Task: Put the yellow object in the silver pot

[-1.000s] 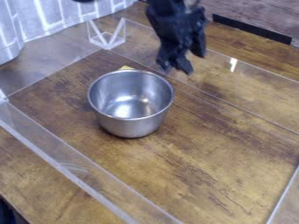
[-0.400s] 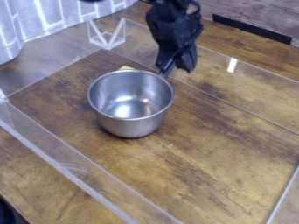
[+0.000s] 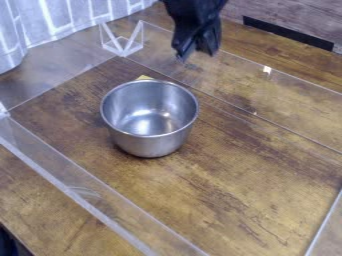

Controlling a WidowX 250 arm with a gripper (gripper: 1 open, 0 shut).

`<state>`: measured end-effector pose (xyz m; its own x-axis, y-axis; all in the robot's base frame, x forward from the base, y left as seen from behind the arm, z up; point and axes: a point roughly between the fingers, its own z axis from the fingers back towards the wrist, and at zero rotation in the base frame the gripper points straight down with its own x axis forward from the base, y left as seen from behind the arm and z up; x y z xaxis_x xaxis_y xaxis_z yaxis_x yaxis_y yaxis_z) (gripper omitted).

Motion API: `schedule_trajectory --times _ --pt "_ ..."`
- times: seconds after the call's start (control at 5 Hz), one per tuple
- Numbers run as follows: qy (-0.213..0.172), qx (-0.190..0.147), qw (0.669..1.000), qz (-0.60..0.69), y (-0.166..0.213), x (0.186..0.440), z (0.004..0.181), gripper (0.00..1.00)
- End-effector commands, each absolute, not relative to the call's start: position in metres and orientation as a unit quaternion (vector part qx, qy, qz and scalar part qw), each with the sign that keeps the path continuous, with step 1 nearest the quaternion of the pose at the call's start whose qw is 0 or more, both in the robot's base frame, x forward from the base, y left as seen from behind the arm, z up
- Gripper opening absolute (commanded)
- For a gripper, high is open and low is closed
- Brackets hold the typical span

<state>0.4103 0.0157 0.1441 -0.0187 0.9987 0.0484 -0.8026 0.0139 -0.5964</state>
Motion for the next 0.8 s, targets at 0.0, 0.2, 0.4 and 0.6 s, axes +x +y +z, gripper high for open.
schedule_trajectory --times 0.0,0.2,0.4,0.6 --pt "-0.266 -0.217 0.641 0.687 0.035 0.381 0.16 0.0" --pt "-0.252 -0.2 0.62 0.715 0.032 0.367 0.141 1.0" --pt "-0.241 -0.192 0.615 0.726 0.029 0.361 0.135 0.0" --pt "-0.231 -0.186 0.606 0.738 0.028 0.359 0.131 0.0"
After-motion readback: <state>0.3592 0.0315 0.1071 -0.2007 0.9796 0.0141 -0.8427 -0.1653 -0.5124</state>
